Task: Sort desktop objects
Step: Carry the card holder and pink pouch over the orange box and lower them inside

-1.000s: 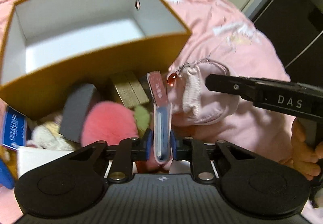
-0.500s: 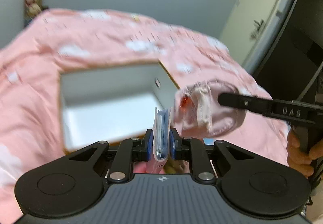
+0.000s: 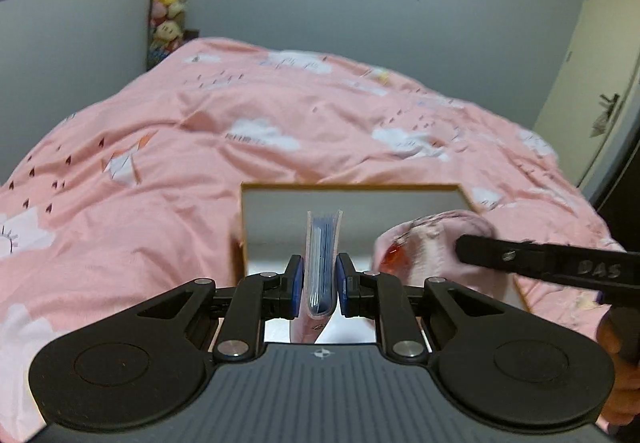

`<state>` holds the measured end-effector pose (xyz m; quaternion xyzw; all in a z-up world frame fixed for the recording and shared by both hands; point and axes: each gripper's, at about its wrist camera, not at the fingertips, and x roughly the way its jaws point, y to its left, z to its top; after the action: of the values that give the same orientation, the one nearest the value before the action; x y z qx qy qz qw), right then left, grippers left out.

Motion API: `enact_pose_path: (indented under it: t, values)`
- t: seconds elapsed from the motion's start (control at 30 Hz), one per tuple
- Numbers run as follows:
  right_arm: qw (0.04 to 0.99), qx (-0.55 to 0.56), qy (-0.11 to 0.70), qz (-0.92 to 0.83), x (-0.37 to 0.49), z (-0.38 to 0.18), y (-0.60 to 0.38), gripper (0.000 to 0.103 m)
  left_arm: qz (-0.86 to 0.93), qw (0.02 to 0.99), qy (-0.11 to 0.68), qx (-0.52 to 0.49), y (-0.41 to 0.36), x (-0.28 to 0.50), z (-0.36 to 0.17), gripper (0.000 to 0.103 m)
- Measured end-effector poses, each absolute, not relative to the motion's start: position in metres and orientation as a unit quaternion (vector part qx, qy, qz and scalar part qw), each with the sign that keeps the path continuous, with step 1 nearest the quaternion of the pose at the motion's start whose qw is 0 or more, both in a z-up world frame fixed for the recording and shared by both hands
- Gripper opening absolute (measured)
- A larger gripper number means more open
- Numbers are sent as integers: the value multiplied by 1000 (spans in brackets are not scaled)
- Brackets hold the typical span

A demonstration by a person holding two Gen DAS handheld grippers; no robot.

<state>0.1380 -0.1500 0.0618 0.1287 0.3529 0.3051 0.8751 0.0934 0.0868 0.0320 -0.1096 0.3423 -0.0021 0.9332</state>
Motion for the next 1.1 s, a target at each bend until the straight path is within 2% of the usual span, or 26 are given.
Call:
enact_pose_path:
  t: [0.3,0.73,1.1]
  values:
    - [843,111,427,308,165,3,-114,31,19,913,393,-103,80,100,-8,19]
    - [816,122,464,321,173,-20,-101,32,29,892,445,-73,75,106,-29,19]
    - [808,140,473,321,176,-24,-100,33,15,885,449,-125,101,104,-38,19]
